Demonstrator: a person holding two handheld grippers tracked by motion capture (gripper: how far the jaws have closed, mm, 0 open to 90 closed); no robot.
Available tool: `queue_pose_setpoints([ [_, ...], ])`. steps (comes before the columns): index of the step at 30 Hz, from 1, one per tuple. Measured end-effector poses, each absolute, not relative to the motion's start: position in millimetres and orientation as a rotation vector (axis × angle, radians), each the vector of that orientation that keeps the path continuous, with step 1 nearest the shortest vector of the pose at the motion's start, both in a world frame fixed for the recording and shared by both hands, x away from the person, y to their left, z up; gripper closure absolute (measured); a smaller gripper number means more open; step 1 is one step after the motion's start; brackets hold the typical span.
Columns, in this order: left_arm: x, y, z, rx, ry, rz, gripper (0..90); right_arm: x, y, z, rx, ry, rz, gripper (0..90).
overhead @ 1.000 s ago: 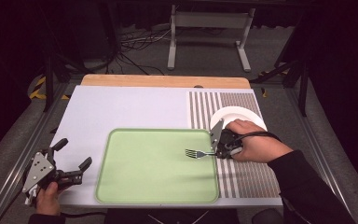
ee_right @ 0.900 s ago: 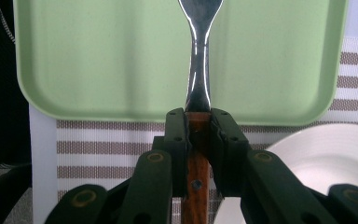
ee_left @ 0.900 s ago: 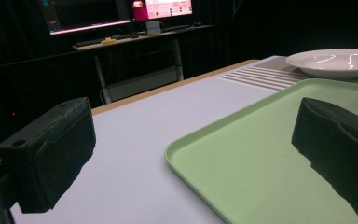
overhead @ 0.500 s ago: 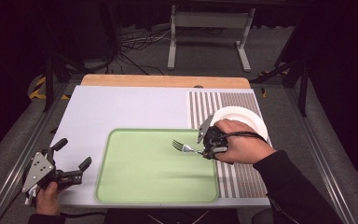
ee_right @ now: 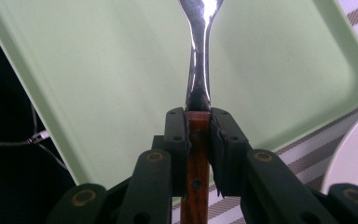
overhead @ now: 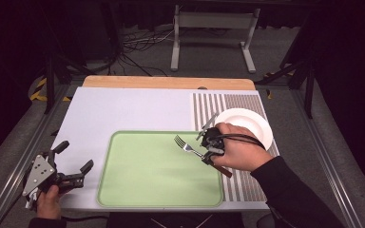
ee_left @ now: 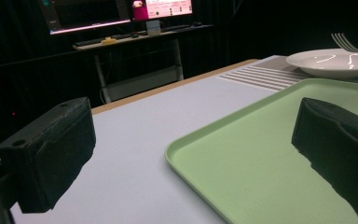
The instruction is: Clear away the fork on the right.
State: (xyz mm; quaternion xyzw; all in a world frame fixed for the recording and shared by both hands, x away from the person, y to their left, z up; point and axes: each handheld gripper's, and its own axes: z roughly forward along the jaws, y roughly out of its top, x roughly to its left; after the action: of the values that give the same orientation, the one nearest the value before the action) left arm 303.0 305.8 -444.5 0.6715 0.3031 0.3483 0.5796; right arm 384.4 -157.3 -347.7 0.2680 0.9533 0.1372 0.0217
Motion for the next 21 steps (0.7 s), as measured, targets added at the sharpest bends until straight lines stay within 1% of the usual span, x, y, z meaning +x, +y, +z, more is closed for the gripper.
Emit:
queue_pose_setpoints([
  [2,302.9,305.9,-444.5,1.569,0.709,0.814,0.3,383.8,-155.4,-348.4,0.948,2.937,0.432,77.4],
  [8,302.9,306.1,-444.3,1.569,0.704,0.813,0.3,384.0,-151.7,-349.5,1.15,2.864,0.455,77.4],
  [21,302.6,306.0,-444.2,1.57,0.701,0.809,0.3,387.8,-152.1,-354.5,1.413,2.736,0.465,77.3],
])
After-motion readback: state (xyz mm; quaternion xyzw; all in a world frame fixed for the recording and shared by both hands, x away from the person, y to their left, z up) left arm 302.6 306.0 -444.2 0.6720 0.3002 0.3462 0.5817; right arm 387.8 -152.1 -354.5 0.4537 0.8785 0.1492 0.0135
